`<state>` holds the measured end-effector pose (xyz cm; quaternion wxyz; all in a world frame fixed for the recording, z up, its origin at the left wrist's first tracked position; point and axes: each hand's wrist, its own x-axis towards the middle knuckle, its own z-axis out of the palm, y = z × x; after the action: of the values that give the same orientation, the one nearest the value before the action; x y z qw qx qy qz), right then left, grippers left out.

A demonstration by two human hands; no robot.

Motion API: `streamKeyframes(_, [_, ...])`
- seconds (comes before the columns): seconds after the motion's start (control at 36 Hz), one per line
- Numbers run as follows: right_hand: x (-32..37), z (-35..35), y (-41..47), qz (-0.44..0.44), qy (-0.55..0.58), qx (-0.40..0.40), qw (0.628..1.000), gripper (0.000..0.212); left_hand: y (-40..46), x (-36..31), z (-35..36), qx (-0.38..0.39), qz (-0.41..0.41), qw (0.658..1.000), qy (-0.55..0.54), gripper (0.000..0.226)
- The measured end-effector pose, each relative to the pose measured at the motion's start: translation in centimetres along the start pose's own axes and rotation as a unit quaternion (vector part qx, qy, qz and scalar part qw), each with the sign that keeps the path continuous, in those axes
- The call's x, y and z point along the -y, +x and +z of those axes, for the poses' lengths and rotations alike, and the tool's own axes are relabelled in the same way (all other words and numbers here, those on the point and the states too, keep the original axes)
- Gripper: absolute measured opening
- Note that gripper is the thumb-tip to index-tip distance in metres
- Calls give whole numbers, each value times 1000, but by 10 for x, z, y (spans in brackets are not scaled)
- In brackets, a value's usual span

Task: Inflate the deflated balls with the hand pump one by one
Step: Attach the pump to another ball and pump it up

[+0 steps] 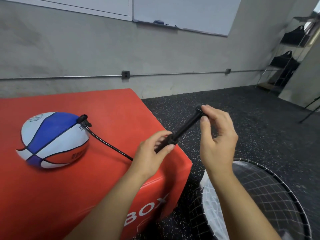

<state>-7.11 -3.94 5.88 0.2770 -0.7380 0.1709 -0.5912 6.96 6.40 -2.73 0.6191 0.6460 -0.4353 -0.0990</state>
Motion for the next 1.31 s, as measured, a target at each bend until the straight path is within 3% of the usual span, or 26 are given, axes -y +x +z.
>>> streamKeyframes(0.11, [-2,15,-12,3,3,39,999,30,2,-1,-2,-10,1,1000,-25,36])
streamKeyframes(0.22, [-6,28,-22,6,4,73,997,31,2,-5,-5,-21,2,999,-48,51])
streamKeyframes(0.39, [-8,42,-38,-6,-10,112,994,28,1,-6,-8,-28,3,996,-81,35])
streamKeyframes(0.5, [-10,40,-43,-12,-19,119,993,29,-1,-5,-7,-24,-4,996,-82,38])
streamKeyframes(0.64, [-7,28,-38,-10,-16,101,995,32,-4,-9,-1,-27,-3,998,-62,39])
streamKeyframes(0.97, [-5,-32,5,30,15,-56,998,33,-6,-7,13,12,6,1000,19,31])
streamKeyframes(1.31, [-9,-2,-7,-3,3,-4,1000,37,0,-1,7,2,7,1000,3,32])
